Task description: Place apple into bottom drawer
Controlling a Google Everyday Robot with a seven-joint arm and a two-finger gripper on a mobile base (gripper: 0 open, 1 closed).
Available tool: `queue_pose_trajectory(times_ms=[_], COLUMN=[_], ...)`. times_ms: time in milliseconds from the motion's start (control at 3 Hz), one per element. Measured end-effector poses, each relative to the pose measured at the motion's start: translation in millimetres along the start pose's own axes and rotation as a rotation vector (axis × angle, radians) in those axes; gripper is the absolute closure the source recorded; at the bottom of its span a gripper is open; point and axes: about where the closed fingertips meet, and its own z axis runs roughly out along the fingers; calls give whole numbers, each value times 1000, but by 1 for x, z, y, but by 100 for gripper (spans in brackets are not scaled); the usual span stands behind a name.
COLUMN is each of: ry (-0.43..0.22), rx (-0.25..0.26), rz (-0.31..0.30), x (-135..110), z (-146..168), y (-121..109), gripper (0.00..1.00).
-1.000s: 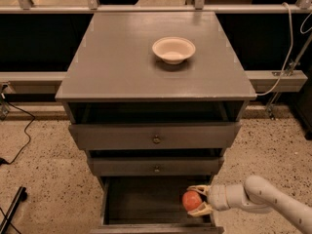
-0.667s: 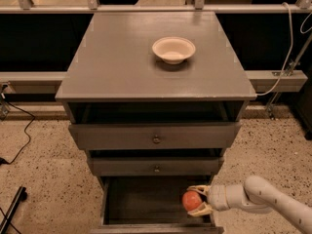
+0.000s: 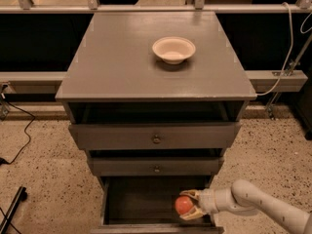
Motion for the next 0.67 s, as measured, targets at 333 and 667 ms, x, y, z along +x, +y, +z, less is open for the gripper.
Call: queue_pose_trajectory(times_ms=[333,667], ry=[5,-40], rx=[23,51], rz=[32,84], x=[6,17], z=[19,53], y=[-3,-19], gripper=[100,100])
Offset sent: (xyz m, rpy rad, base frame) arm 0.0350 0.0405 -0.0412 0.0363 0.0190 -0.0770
